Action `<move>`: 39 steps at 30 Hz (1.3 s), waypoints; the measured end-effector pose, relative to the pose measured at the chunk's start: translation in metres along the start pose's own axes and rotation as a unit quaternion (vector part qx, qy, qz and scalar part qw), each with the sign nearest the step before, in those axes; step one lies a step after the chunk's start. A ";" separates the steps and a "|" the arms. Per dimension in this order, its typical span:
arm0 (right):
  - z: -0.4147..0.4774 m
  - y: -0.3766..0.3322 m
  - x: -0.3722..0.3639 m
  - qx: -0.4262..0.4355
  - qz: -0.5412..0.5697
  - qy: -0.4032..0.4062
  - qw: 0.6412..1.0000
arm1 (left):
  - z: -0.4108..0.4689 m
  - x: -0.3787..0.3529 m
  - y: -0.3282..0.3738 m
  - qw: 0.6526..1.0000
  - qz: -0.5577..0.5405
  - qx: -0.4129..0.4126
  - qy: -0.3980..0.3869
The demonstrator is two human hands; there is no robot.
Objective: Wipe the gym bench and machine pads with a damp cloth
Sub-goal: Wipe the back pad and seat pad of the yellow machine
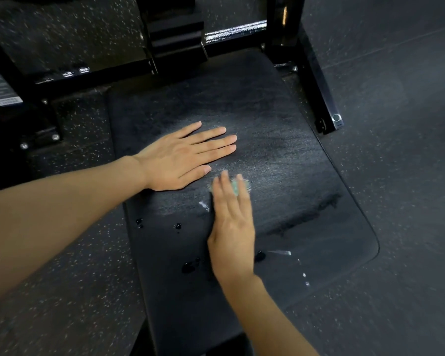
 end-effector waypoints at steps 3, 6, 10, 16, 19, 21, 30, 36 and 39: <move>-0.013 -0.034 -0.013 0.030 -0.027 -0.017 0.999 | -0.005 0.001 -0.003 1.000 0.000 -0.005 -0.002; -0.014 -0.029 -0.012 0.050 -0.034 -0.009 0.998 | -0.008 0.002 -0.004 1.000 -0.001 -0.010 -0.003; -0.006 0.003 -0.001 0.051 -0.076 -0.024 0.995 | -0.012 0.001 -0.007 1.000 -0.001 -0.016 -0.001; 0.006 0.052 0.023 -0.071 -0.074 0.016 0.995 | -0.016 -0.001 -0.010 1.000 0.004 -0.012 0.006; 0.005 0.041 0.021 -0.143 -0.024 0.071 0.987 | -0.017 -0.001 -0.011 1.000 0.003 -0.010 0.013; 0.002 0.023 0.015 -0.140 -0.001 0.091 0.986 | -0.017 -0.001 -0.012 1.000 0.004 -0.011 0.016; -0.028 -0.076 -0.033 0.029 -0.037 -0.026 0.999 | -0.017 0.000 -0.011 1.000 0.014 -0.010 0.023; -0.020 -0.042 -0.017 0.075 -0.075 -0.037 0.994 | -0.018 0.000 -0.012 1.000 0.016 -0.008 0.017; -0.014 -0.003 -0.001 0.037 -0.078 -0.012 0.996 | -0.018 -0.001 -0.011 1.000 0.018 -0.002 0.019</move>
Point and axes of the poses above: each hand's wrist, its own z-axis towards the middle knuckle, its own x-axis out of the back of the hand, y = z × x, the point moved 7 cm from there along z, towards the middle knuckle
